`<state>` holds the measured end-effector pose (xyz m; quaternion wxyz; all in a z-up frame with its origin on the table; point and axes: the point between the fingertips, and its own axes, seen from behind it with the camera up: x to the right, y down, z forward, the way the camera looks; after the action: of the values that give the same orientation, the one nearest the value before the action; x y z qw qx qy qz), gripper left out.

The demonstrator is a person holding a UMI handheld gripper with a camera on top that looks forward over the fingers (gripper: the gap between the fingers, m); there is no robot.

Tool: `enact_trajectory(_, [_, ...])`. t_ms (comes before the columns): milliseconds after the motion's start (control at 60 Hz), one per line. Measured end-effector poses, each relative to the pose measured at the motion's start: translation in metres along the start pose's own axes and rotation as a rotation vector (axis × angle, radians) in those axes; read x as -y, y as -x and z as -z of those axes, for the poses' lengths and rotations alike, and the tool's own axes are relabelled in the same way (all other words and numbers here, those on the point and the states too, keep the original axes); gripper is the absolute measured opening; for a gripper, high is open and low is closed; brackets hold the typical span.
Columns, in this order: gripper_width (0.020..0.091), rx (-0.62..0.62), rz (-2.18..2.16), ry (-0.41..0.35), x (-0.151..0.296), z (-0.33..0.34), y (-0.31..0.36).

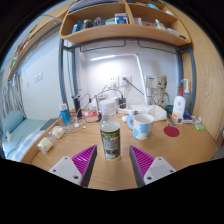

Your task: Pour water

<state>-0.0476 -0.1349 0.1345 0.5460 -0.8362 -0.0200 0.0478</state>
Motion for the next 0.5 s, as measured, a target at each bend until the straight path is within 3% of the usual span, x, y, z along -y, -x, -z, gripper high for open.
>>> enact_trajectory(300, [0.0639, -0.066, 0.032, -0.038, 0.026, -0.059, 0.008])
enact_trajectory(350, [0.0572, -0.08, 0.024, -0.062, 0.028, -0.065, 0.01])
enact_trajectory(383, [0.0437, -0.091, 0.008, -0.074, 0.028, -0.069, 0.011])
enact_trajectory(500, [0.0392, -0.083, 0.016, -0.102, 0.027, -0.077, 0.026])
